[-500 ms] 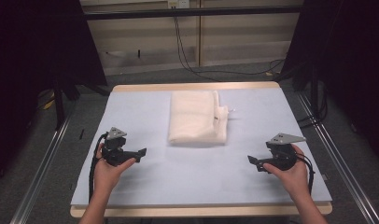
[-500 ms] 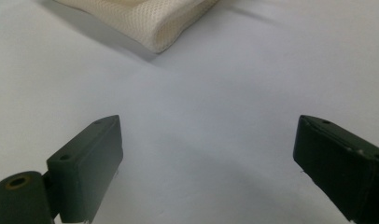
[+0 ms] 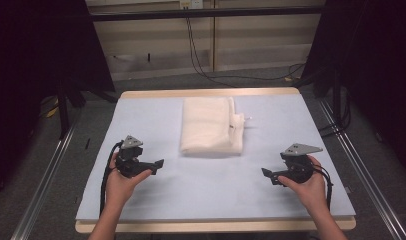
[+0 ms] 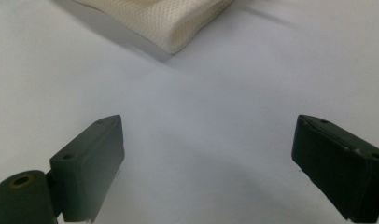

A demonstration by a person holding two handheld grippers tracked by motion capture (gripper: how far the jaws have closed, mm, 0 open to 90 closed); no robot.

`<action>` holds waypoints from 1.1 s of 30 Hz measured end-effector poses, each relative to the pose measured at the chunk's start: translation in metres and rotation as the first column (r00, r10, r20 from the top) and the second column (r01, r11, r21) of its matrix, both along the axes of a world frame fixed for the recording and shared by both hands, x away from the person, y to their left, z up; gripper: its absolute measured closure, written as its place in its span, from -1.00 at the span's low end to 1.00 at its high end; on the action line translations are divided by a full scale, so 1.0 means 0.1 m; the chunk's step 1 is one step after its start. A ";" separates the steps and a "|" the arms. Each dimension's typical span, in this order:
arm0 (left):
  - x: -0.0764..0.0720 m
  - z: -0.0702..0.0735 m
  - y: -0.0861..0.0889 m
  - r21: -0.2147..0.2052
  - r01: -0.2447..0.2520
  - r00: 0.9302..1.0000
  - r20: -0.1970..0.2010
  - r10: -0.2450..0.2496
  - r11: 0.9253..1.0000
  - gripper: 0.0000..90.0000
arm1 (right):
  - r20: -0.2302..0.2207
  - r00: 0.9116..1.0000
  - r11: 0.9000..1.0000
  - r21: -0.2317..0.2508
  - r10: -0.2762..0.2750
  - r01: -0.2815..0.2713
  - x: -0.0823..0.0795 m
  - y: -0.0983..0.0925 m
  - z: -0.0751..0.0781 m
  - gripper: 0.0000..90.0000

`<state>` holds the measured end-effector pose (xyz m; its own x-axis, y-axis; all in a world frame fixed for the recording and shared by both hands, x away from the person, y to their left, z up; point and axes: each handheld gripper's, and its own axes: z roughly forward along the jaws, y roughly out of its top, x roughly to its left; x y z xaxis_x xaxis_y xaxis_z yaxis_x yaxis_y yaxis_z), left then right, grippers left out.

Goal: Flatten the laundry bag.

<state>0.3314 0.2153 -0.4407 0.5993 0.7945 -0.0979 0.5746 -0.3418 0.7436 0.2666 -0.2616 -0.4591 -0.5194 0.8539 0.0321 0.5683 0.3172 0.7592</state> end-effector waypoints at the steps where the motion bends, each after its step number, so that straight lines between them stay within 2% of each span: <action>1: 0.00 0.00 -0.01 0.001 0.011 1.000 -0.003 -0.011 1.000 -0.84 | 0.002 1.000 1.000 0.002 0.002 -0.002 0.00 0.00 0.00 -0.80; 7: 0.01 0.01 -0.15 0.007 0.044 0.999 -0.005 -0.044 0.999 -0.83 | -0.008 1.000 1.000 0.002 0.002 -0.002 0.00 0.02 -0.01 -0.80; 9: 0.02 0.01 -0.18 0.001 0.040 0.999 -0.003 -0.040 0.999 -0.83 | -0.005 1.000 1.000 -0.003 0.007 -0.007 0.00 0.01 -0.01 -0.80; 11: 0.03 0.02 -0.24 0.013 0.054 0.999 -0.003 -0.054 0.998 -0.82 | -0.011 1.000 1.000 -0.014 0.013 -0.013 0.01 0.01 -0.03 -0.79; 13: 0.04 0.02 -0.30 -0.005 0.061 0.998 -0.003 -0.061 0.998 -0.82 | -0.011 1.000 1.000 -0.010 0.019 -0.019 0.01 0.00 -0.03 -0.79; 15: 0.05 0.03 -0.33 0.006 0.067 0.998 -0.001 -0.067 0.998 -0.82 | -0.012 1.000 1.000 -0.013 0.014 -0.014 0.01 0.00 -0.03 -0.79; 29: 0.11 0.05 -0.61 0.003 0.113 0.994 0.001 -0.113 0.994 -0.81 | -0.015 0.999 0.999 -0.002 0.039 -0.039 0.04 0.05 -0.02 -0.78; 30: 0.11 0.06 -0.62 0.015 0.117 0.993 0.000 -0.117 0.993 -0.81 | -0.017 0.999 0.999 -0.005 0.037 -0.037 0.04 0.06 -0.02 -0.78; 31: 0.12 0.06 -0.64 0.007 0.118 0.993 0.001 -0.118 0.993 -0.81 | -0.021 0.999 0.999 0.002 0.039 -0.039 0.04 0.07 -0.02 -0.78; 32: 0.12 0.07 -0.64 0.023 0.131 0.991 -0.006 -0.131 0.991 -0.81 | -0.022 0.999 0.999 0.002 0.041 -0.041 0.05 0.07 -0.02 -0.78; 33: 0.12 0.07 -0.67 0.011 0.122 0.993 -0.004 -0.122 0.992 -0.81 | -0.020 0.999 0.999 0.003 0.043 -0.043 0.06 0.08 -0.01 -0.77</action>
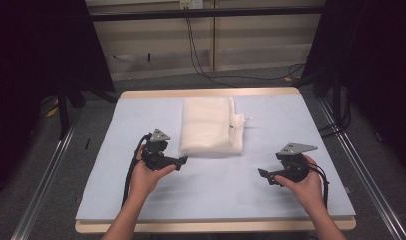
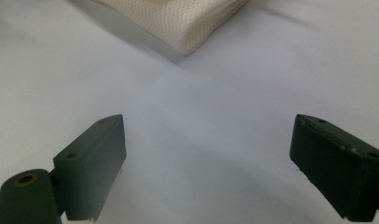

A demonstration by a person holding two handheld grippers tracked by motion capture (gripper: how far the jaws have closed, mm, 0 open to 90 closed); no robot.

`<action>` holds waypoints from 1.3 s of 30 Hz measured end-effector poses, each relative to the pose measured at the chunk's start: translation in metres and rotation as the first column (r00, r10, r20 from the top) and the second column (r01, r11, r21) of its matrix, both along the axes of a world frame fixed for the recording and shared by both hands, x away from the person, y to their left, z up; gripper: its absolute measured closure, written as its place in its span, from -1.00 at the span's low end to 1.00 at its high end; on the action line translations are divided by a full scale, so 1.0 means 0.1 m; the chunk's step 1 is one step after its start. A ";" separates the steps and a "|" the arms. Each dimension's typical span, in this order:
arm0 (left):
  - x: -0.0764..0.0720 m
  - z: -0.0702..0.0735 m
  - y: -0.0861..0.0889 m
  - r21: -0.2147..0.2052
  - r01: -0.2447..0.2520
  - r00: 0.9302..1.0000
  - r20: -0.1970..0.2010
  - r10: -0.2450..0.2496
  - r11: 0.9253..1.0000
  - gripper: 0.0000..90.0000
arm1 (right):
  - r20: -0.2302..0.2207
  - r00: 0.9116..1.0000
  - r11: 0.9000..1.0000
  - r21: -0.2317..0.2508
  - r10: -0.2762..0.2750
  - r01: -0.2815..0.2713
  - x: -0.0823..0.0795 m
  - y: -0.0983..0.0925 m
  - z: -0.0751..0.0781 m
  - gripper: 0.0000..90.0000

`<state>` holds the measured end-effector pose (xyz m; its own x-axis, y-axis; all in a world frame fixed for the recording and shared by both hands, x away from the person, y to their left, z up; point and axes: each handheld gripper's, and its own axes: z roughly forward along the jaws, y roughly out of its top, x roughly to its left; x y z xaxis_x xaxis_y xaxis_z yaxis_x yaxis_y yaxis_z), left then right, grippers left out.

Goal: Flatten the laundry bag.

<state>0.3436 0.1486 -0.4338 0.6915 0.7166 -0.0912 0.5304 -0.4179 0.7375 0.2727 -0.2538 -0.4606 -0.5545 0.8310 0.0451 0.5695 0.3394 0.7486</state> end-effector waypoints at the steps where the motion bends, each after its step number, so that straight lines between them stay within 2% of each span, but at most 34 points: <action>1: 0.01 0.01 0.00 0.011 0.012 1.000 0.003 -0.012 1.000 -0.81 | 0.001 1.000 1.000 0.004 0.002 -0.002 0.01 0.01 0.00 -0.77; 2: 0.01 0.02 0.00 0.026 0.022 1.000 0.007 -0.023 0.999 -0.81 | 0.003 1.000 1.000 0.004 -0.002 0.002 0.02 0.03 0.01 -0.76; 5: 0.03 0.03 -0.03 0.032 0.030 1.000 0.005 -0.030 0.999 -0.81 | 0.008 1.000 1.000 0.011 0.015 -0.015 0.05 0.07 0.02 -0.75; 7: 0.03 0.03 -0.05 0.019 0.026 1.000 0.004 -0.026 0.999 -0.80 | 0.001 1.000 1.000 0.016 0.013 -0.014 0.06 0.10 0.02 -0.75; 8: 0.04 0.04 -0.06 0.030 0.027 1.000 0.000 -0.027 0.999 -0.80 | 0.000 1.000 1.000 0.016 0.016 -0.016 0.08 0.11 0.02 -0.75; 9: 0.03 0.03 -0.08 0.003 0.014 1.000 0.000 -0.014 1.000 -0.80 | -0.002 1.000 1.000 0.018 0.020 -0.020 0.08 0.12 0.02 -0.75; 10: 0.04 0.04 -0.09 0.011 0.027 1.000 0.004 -0.027 1.000 -0.80 | 0.002 1.000 0.999 0.020 0.026 -0.026 0.09 0.13 0.02 -0.74; 13: 0.04 0.04 -0.12 0.001 0.020 1.000 0.006 -0.020 1.000 -0.80 | 0.006 1.000 0.999 0.023 0.027 -0.028 0.12 0.17 0.02 -0.74; 15: 0.07 0.06 -0.13 0.037 0.048 0.999 0.000 -0.048 0.998 -0.80 | 0.000 1.000 0.999 0.027 0.028 -0.028 0.14 0.19 0.02 -0.74; 17: 0.07 0.06 -0.17 0.015 0.035 0.999 -0.002 -0.035 0.999 -0.79 | 0.001 0.999 0.999 0.022 0.032 -0.032 0.16 0.21 0.02 -0.73; 18: 0.08 0.06 -0.16 0.027 0.046 0.999 -0.002 -0.046 0.999 -0.79 | 0.000 1.000 0.999 0.024 0.029 -0.029 0.17 0.22 0.02 -0.72; 20: 0.10 0.07 -0.19 0.034 0.053 0.999 0.000 -0.053 0.998 -0.79 | -0.002 0.999 0.999 0.026 0.034 -0.034 0.19 0.24 0.01 -0.70; 22: 0.11 0.07 -0.22 0.023 0.059 0.998 0.006 -0.059 0.998 -0.78 | -0.001 0.999 0.999 0.031 0.035 -0.035 0.21 0.27 0.01 -0.67; 23: 0.11 0.08 -0.23 0.035 0.061 0.998 -0.002 -0.061 0.998 -0.78 | -0.002 0.999 0.999 0.031 0.035 -0.035 0.22 0.28 0.01 -0.66; 25: 0.12 0.07 -0.27 0.026 0.071 0.997 0.003 -0.071 0.997 -0.78 | 0.002 0.999 0.998 0.035 0.042 -0.043 0.24 0.31 0.00 -0.63; 27: 0.13 0.08 -0.30 0.036 0.078 0.997 -0.004 -0.078 0.996 -0.78 | 0.000 0.999 0.998 0.037 0.043 -0.043 0.26 0.33 0.00 -0.60; 29: 0.13 0.07 -0.32 0.024 0.077 0.997 0.003 -0.077 0.997 -0.77 | -0.002 0.999 0.998 0.040 0.044 -0.044 0.26 0.35 -0.01 -0.58; 31: 0.15 0.08 -0.36 0.038 0.084 0.996 -0.009 -0.084 0.996 -0.77 | 0.004 0.999 0.998 0.041 0.051 -0.051 0.28 0.37 -0.01 -0.53; 32: 0.15 0.07 -0.38 0.028 0.093 0.996 -0.008 -0.093 0.995 -0.77 | 0.005 0.999 0.998 0.044 0.054 -0.054 0.29 0.38 -0.01 -0.52; 35: 0.16 0.07 -0.44 0.027 0.092 0.996 -0.005 -0.092 0.995 -0.76 | 0.013 0.999 0.997 0.050 0.052 -0.052 0.30 0.39 0.00 -0.47; 36: 0.16 0.08 -0.44 0.043 0.102 0.995 -0.006 -0.102 0.994 -0.76 | 0.015 0.998 0.997 0.049 0.055 -0.055 0.31 0.39 0.00 -0.46; 38: 0.17 0.06 -0.48 0.028 0.108 0.994 -0.002 -0.108 0.994 -0.75 | 0.013 0.999 0.997 0.053 0.051 -0.052 0.31 0.40 0.00 -0.44; 39: 0.17 0.06 -0.50 0.035 0.108 0.994 -0.005 -0.108 0.994 -0.75 | 0.013 0.999 0.997 0.053 0.053 -0.053 0.32 0.40 0.00 -0.43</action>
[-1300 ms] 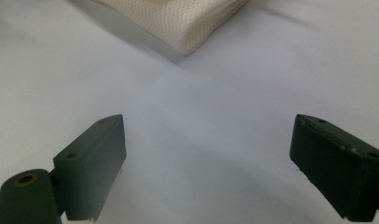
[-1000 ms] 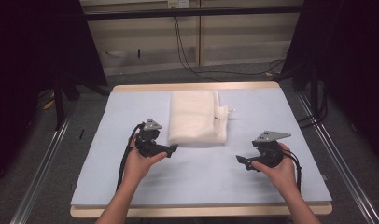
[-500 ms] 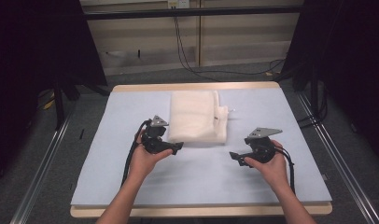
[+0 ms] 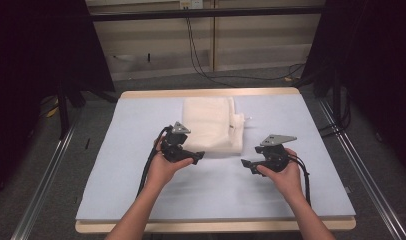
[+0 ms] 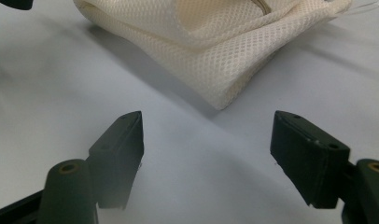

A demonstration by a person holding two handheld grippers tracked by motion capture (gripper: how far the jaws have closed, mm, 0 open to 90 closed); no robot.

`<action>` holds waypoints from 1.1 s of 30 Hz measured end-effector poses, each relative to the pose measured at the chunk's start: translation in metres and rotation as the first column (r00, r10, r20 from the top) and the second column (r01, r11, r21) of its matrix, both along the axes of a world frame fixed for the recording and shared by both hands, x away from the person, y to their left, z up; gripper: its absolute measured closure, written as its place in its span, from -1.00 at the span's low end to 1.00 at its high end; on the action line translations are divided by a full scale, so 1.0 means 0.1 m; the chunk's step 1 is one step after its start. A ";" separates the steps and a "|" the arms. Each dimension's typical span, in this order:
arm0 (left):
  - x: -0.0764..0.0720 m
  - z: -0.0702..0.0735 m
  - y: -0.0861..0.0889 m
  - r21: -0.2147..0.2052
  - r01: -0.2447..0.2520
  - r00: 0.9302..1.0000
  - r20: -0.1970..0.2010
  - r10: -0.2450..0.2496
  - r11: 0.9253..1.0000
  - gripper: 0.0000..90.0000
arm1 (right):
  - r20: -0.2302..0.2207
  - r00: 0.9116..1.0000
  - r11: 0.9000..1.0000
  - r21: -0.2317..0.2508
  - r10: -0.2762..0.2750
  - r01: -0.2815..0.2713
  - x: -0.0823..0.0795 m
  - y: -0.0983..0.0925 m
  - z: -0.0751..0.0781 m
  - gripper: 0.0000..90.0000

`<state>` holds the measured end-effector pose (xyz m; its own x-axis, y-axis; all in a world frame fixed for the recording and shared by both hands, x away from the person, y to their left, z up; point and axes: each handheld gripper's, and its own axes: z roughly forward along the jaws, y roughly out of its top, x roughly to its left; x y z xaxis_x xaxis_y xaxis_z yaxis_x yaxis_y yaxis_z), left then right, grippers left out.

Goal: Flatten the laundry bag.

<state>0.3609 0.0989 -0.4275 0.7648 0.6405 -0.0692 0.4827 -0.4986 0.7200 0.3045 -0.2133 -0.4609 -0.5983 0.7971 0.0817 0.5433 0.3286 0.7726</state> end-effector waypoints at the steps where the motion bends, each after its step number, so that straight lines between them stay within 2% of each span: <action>1: 0.00 -0.01 -0.02 -0.002 -0.003 1.000 -0.007 0.003 1.000 -0.75 | -0.001 1.000 1.000 0.004 -0.001 0.001 0.01 0.01 -0.01 -0.43; 5: 0.03 -0.02 -0.08 -0.011 0.015 1.000 -0.018 -0.015 1.000 -0.73 | -0.008 1.000 1.000 -0.001 0.005 -0.005 0.04 0.03 -0.02 -0.38; 7: 0.04 -0.01 -0.12 0.001 0.030 0.999 -0.018 -0.030 1.000 -0.71 | -0.009 1.000 1.000 -0.004 0.001 -0.001 0.05 0.04 -0.03 -0.34; 9: 0.04 -0.02 -0.16 -0.011 0.031 1.000 -0.002 -0.031 0.999 -0.69 | -0.010 1.000 1.000 -0.006 0.003 -0.003 0.06 0.04 -0.03 -0.32; 10: 0.04 0.00 -0.17 0.003 0.036 0.999 -0.014 -0.036 0.999 -0.67 | -0.011 1.000 1.000 -0.007 -0.001 0.001 0.06 0.05 -0.03 -0.30; 12: 0.06 -0.02 -0.21 -0.020 0.039 0.999 -0.011 -0.039 0.999 -0.67 | -0.018 1.000 1.000 -0.008 0.001 -0.001 0.06 0.06 -0.04 -0.28; 16: 0.07 0.00 -0.27 0.004 0.051 0.999 -0.003 -0.051 0.999 -0.63 | -0.011 1.000 1.000 -0.008 -0.001 0.001 0.07 0.07 -0.03 -0.19; 17: 0.08 -0.01 -0.29 -0.014 0.051 0.999 0.005 -0.051 0.999 -0.60 | -0.007 1.000 1.000 -0.002 -0.006 0.006 0.07 0.08 -0.03 -0.16; 19: 0.08 -0.01 -0.31 -0.022 0.056 0.998 0.003 -0.056 0.998 -0.56 | -0.003 1.000 1.000 -0.001 -0.001 0.001 0.07 0.08 -0.02 -0.13; 21: 0.09 -0.01 -0.32 -0.014 0.061 0.998 0.001 -0.061 0.998 -0.53 | -0.004 1.000 1.000 0.000 -0.004 0.004 0.08 0.09 -0.03 -0.08; 25: 0.10 -0.01 -0.36 -0.024 0.074 0.997 0.003 -0.074 0.997 -0.45 | -0.007 1.000 1.000 -0.004 -0.002 0.002 0.10 0.09 -0.04 0.00; 26: 0.11 0.00 -0.36 -0.001 0.079 0.997 0.004 -0.079 0.997 -0.43 | -0.007 1.000 1.000 -0.003 -0.002 0.002 0.11 0.09 -0.05 0.02; 27: 0.11 -0.01 -0.38 -0.012 0.080 0.997 0.007 -0.079 0.997 -0.40 | -0.009 1.000 1.000 -0.005 0.000 0.000 0.11 0.10 -0.05 0.04; 33: 0.13 -0.01 -0.46 -0.003 0.095 0.995 0.010 -0.095 0.995 -0.35 | -0.023 1.000 1.000 -0.002 0.007 -0.007 0.16 0.13 -0.06 0.09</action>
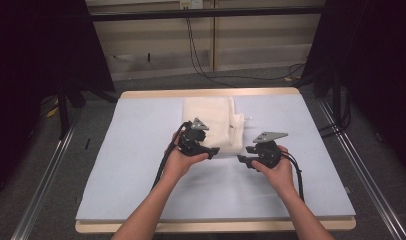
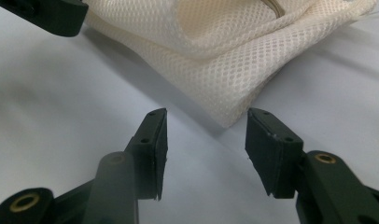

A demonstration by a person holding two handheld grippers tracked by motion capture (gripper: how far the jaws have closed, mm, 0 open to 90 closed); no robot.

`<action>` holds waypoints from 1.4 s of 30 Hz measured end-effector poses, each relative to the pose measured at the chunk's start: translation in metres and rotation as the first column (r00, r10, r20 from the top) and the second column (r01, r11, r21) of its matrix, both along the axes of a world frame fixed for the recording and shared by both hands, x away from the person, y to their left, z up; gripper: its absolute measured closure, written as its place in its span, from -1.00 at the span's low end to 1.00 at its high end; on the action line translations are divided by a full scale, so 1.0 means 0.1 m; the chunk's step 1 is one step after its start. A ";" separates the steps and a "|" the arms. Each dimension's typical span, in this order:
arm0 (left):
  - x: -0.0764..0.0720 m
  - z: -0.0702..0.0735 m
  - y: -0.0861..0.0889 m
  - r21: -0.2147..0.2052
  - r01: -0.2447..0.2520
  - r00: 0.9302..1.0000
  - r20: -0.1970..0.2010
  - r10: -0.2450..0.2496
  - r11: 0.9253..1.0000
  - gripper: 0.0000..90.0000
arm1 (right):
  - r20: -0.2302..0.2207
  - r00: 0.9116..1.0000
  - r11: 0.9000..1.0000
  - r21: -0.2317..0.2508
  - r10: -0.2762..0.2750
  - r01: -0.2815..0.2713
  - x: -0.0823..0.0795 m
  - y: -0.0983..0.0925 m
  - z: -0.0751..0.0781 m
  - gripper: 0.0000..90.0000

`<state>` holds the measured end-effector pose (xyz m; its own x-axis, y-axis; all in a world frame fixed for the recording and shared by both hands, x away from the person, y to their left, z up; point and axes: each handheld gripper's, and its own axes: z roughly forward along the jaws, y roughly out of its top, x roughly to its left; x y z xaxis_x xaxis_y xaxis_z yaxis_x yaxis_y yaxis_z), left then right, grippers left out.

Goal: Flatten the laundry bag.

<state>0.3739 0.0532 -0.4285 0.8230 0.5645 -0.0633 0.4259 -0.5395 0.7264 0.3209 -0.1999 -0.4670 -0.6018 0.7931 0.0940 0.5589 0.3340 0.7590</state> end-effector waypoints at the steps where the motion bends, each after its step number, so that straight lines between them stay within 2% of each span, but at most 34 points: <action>1: 0.01 0.00 -0.01 0.002 0.005 1.000 -0.002 -0.005 1.000 -0.35 | 0.004 1.000 1.000 0.005 0.004 -0.004 0.01 0.00 0.00 0.10; 8: 0.03 0.00 -0.10 -0.005 0.015 1.000 0.001 -0.015 1.000 -0.33 | 0.000 1.000 1.000 0.004 0.002 -0.002 0.05 0.01 -0.02 0.15; 14: 0.06 -0.03 -0.14 0.001 0.010 1.000 -0.019 -0.010 1.000 -0.31 | -0.004 1.000 1.000 0.007 0.007 -0.007 0.06 0.01 -0.03 0.18; 16: 0.08 -0.03 -0.18 0.001 0.010 1.000 -0.014 -0.010 1.000 -0.29 | -0.001 1.000 1.000 0.005 0.004 -0.004 0.07 0.01 -0.03 0.18; 17: 0.09 -0.03 -0.18 -0.002 0.023 1.000 -0.021 -0.023 1.000 -0.27 | 0.001 1.000 1.000 0.003 0.005 -0.005 0.08 0.01 -0.03 0.19; 21: 0.11 -0.02 -0.22 0.039 0.031 0.999 -0.013 -0.030 0.999 -0.13 | 0.001 1.000 1.000 0.008 0.006 -0.006 0.08 0.03 -0.03 0.20; 22: 0.11 -0.03 -0.22 0.026 0.021 1.000 -0.008 -0.021 0.999 -0.07 | 0.000 1.000 1.000 0.006 0.006 -0.006 0.08 0.03 -0.04 0.21; 25: 0.13 -0.02 -0.19 0.038 0.012 1.000 -0.005 -0.012 0.999 0.19 | 0.000 1.000 1.000 0.005 0.006 -0.006 0.09 0.02 -0.04 0.24; 29: 0.15 -0.01 -0.16 0.032 0.000 1.000 -0.003 0.000 0.999 0.60 | 0.005 1.000 1.000 0.012 0.009 -0.009 0.09 0.01 -0.04 0.39; 31: 0.15 0.00 -0.14 0.011 -0.007 1.000 -0.014 0.007 1.000 0.79 | 0.006 1.000 1.000 0.011 0.011 -0.011 0.09 0.01 -0.03 0.43; 32: 0.16 0.01 -0.12 0.022 -0.004 1.000 -0.013 0.005 1.000 0.88 | 0.007 1.000 1.000 0.009 0.012 -0.012 0.09 0.01 -0.03 0.45; 37: 0.16 0.03 -0.08 -0.021 -0.028 0.999 -0.046 0.027 0.999 1.00 | 0.016 1.000 1.000 0.011 0.010 -0.010 0.08 0.00 -0.02 0.51; 39: 0.16 0.05 -0.06 -0.008 -0.031 0.998 -0.053 0.031 0.999 1.00 | 0.017 1.000 1.000 0.012 0.011 -0.011 0.08 0.00 -0.02 0.53; 42: 0.16 0.06 -0.04 -0.035 -0.040 0.997 -0.061 0.037 0.999 1.00 | 0.017 1.000 1.000 0.009 0.014 -0.014 0.09 0.00 -0.02 0.53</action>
